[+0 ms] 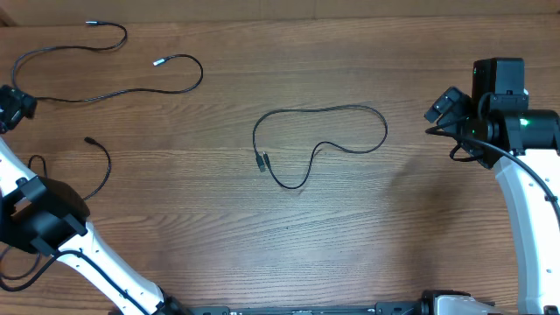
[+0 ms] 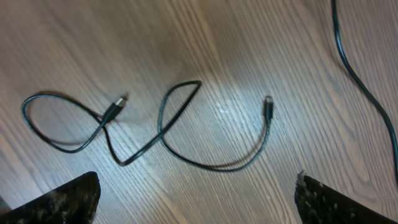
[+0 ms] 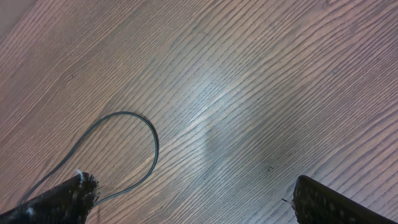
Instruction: Untangle cables
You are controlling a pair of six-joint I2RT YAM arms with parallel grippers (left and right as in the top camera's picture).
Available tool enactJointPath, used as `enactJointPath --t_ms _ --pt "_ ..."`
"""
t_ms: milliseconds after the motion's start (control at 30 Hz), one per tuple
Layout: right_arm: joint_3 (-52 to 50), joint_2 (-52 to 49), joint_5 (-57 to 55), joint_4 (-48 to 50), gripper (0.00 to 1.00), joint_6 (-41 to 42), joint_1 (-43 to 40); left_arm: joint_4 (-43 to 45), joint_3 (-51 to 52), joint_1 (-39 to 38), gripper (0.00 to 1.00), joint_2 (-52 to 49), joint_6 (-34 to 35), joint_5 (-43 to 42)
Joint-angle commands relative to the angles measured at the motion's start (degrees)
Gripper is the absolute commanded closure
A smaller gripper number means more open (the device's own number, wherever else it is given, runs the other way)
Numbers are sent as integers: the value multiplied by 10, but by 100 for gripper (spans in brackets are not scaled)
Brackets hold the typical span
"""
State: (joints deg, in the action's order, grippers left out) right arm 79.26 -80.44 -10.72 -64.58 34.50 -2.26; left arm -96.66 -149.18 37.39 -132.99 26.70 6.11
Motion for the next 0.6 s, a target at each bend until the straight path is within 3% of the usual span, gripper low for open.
enactJointPath --t_ms 0,333,567 --pt "-2 0 -1 2 0 0 -1 -2 3 -4 0 10 -75 -44" --pt "-2 0 -1 2 0 0 -1 -2 14 -5 0 60 -114 -104" --pt "-2 0 -1 2 0 0 -1 -1 172 -7 0 182 -76 -117"
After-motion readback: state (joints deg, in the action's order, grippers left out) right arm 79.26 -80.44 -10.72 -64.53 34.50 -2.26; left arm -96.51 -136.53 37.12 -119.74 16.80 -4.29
